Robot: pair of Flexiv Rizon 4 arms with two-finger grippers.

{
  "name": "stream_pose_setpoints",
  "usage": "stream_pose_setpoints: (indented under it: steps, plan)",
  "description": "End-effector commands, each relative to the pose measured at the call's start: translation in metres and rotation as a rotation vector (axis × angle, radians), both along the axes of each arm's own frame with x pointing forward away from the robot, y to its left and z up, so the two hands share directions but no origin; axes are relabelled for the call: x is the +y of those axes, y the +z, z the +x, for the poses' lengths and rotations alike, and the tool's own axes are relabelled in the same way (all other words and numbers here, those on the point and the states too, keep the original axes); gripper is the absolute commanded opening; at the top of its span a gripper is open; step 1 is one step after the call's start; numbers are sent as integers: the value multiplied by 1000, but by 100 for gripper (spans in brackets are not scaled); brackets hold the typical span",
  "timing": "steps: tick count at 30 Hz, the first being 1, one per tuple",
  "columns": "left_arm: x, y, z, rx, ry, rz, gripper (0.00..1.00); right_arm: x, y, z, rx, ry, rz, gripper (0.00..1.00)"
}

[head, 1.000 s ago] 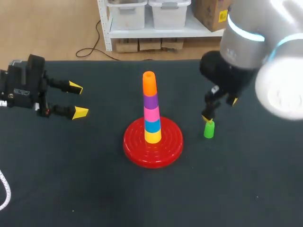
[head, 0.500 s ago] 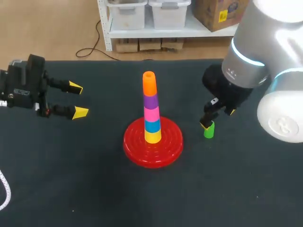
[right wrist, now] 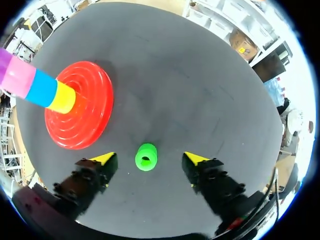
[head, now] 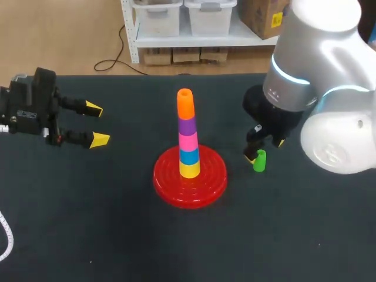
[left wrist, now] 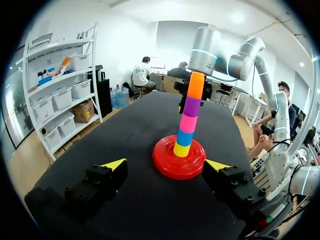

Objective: Pick up and stack the cylinders on the red base in this order: pink,purple,orange,green

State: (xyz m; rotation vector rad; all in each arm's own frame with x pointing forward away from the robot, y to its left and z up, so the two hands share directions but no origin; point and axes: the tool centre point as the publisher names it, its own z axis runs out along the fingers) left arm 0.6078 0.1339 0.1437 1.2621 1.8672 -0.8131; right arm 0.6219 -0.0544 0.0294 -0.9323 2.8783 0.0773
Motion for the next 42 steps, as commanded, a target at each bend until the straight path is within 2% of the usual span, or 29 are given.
stream_pose_setpoints:
  steps: [1,10,16,18,19,21,31,32,33,34,42]
  plan:
    - [0,-1,0,-4,0,-4,100,4,-3,5,7,-3,-8,48]
    - [0,-1,0,-4,0,-4,100,7,-5,8,14,-2,-12,36]
    - [0,-1,0,-4,0,-4,100,12,-5,8,16,7,-11,32]
    - [0,-1,0,-4,0,-4,100,13,-5,7,17,11,-11,24]
    - [0,-1,0,-4,0,-4,100,14,-5,7,18,13,-12,11]
    - [0,-1,0,-4,0,-4,100,14,-4,6,18,15,-12,0]
    - [0,-1,0,-4,0,-4,100,10,6,3,0,16,-21,0]
    - [0,-1,0,-4,0,-4,100,9,6,3,-1,14,-23,24]
    - [0,-1,0,-4,0,-4,100,9,6,4,-1,13,-24,40]
    - [0,-1,0,-4,0,-4,100,9,7,4,-3,11,-27,100]
    - [0,-1,0,-4,0,-4,100,8,10,6,-15,0,-17,100]
